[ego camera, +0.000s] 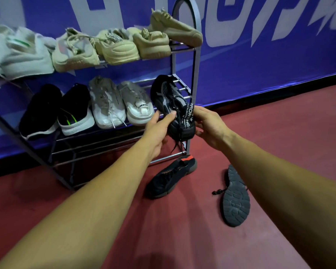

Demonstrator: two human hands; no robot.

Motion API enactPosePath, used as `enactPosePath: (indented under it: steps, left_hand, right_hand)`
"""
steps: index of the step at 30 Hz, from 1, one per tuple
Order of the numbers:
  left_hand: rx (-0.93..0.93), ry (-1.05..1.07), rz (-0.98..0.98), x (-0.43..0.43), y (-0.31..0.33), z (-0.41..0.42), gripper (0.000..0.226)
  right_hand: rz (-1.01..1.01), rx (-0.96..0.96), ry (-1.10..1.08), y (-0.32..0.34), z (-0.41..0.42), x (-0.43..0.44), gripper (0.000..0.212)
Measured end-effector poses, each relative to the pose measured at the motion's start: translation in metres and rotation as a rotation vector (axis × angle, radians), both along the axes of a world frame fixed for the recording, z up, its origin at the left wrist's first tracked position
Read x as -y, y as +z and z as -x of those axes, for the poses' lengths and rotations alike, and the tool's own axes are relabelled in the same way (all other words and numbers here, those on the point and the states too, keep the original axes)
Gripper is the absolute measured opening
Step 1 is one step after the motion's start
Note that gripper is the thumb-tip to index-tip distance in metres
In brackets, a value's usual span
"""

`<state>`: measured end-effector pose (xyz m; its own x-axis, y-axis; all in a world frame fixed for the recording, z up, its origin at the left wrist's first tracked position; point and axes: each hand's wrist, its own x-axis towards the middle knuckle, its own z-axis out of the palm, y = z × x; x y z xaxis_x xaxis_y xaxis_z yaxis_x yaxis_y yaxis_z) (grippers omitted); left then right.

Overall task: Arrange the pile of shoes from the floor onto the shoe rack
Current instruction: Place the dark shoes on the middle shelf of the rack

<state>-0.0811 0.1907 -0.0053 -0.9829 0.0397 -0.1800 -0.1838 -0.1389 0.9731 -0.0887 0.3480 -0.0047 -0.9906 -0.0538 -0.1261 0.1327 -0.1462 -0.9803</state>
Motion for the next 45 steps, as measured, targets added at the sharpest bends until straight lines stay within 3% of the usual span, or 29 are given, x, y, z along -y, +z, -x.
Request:
enactPosePath:
  steps: [3,6,9,12,17,22,26,33,37,45]
  left_hand:
    - [0.051,0.028,0.028,-0.002,-0.001,0.007,0.069]
    - [0.078,0.102,0.006,-0.008,0.005,0.013,0.074]
    - [0.077,0.148,-0.032,-0.014,0.011,0.019,0.064]
    - [0.053,0.175,-0.044,-0.017,0.013,0.018,0.037]
    - [0.051,0.187,-0.039,-0.016,0.012,0.023,0.04]
    - [0.046,0.133,0.048,-0.012,0.009,0.024,0.047]
    - [0.068,0.123,0.019,-0.011,0.009,0.027,0.072]
    - [0.001,0.026,0.126,-0.004,0.002,0.021,0.058]
    - [-0.064,-0.008,0.233,-0.002,-0.004,0.02,0.088]
    - [0.005,-0.008,0.169,0.002,-0.005,0.035,0.083]
  right_hand:
    - [0.075,-0.015,-0.062,0.002,0.001,0.005,0.02]
    - [0.104,-0.055,-0.047,0.005,0.0,0.003,0.032]
    - [0.106,-0.045,-0.037,0.007,0.002,0.0,0.05]
    - [-0.02,-0.013,-0.048,0.005,0.007,-0.003,0.059]
    - [-0.085,0.006,-0.015,-0.001,0.01,-0.007,0.042]
    - [-0.088,-0.008,0.002,-0.004,0.008,-0.008,0.048]
    - [-0.111,-0.039,0.015,-0.005,0.006,-0.005,0.048]
    - [-0.104,-0.06,-0.059,-0.01,0.012,0.0,0.043]
    - [-0.063,-0.066,-0.168,-0.007,0.018,0.005,0.05]
    - [-0.178,-0.105,-0.083,-0.019,0.02,0.01,0.053]
